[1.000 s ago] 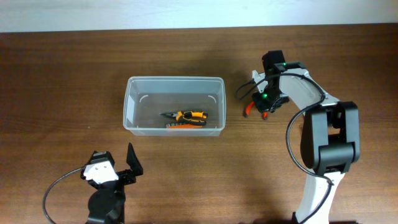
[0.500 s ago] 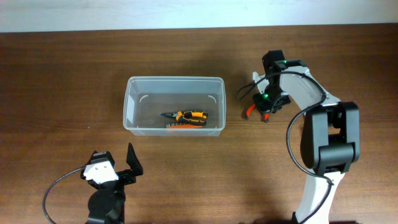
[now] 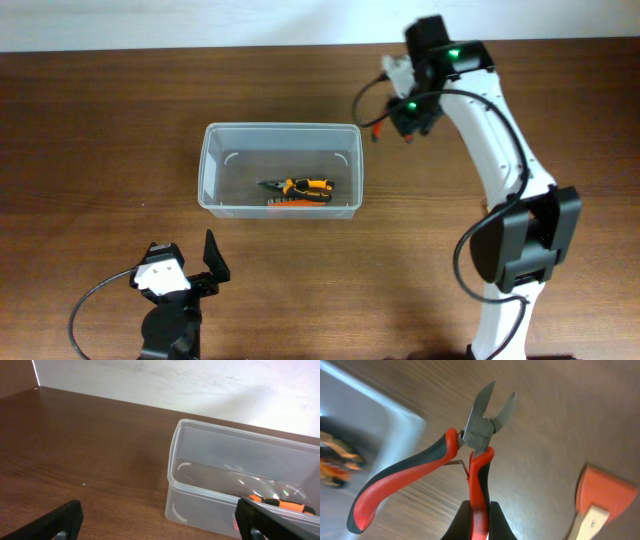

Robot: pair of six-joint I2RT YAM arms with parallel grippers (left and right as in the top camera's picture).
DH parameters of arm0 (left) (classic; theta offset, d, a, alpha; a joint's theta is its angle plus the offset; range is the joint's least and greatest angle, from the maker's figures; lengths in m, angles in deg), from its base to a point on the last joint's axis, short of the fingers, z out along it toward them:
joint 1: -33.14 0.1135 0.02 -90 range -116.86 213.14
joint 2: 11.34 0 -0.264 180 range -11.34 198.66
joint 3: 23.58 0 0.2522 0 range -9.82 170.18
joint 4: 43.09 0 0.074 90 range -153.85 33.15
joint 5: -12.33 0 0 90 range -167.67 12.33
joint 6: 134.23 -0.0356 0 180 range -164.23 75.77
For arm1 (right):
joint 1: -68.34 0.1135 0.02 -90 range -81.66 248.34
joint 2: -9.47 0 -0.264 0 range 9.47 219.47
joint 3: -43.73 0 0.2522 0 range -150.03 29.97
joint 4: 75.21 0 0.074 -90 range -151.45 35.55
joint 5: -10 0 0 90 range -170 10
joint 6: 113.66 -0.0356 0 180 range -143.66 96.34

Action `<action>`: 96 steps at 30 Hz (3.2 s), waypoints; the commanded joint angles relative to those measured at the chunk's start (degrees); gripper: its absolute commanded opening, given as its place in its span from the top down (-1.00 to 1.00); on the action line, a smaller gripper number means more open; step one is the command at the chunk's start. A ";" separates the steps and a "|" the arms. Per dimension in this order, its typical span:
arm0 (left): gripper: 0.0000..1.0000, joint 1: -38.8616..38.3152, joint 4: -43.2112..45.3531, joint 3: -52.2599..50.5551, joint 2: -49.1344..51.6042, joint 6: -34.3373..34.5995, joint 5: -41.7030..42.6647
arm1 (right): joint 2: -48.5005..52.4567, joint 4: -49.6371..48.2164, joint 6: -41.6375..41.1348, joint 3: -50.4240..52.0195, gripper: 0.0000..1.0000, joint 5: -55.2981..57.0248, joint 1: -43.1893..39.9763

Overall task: Pack container
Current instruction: 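Carry the red-handled pliers into the container and release, then move right gripper to the wooden-handled orange scraper and grasp handle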

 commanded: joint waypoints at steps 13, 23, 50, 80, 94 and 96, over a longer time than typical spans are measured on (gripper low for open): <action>-0.99 -0.24 -0.09 -0.17 -0.17 -0.50 -0.20 | -2.38 -0.20 34.73 -4.07 0.92 -5.29 17.77; -0.99 -0.24 -0.09 -0.15 -0.17 -0.50 -0.20 | 0.39 -4.26 40.35 -3.65 0.92 -5.53 20.31; -0.98 -0.24 -0.09 -0.17 -0.17 -0.50 -0.20 | 14.49 -8.41 34.21 -3.63 -0.11 -8.57 20.33; -0.99 -0.22 -0.09 -0.17 -0.17 -0.50 -0.20 | -4.74 14.82 -9.66 -12.46 -0.50 8.09 -3.32; -0.98 -0.24 -0.09 -0.17 -0.17 -0.50 -0.20 | -0.98 18.38 -9.40 -10.75 -0.59 7.67 -24.33; -0.98 -0.24 -0.09 -0.15 -0.17 -0.50 -0.20 | -0.33 18.03 -7.58 -9.18 -0.58 7.67 -25.66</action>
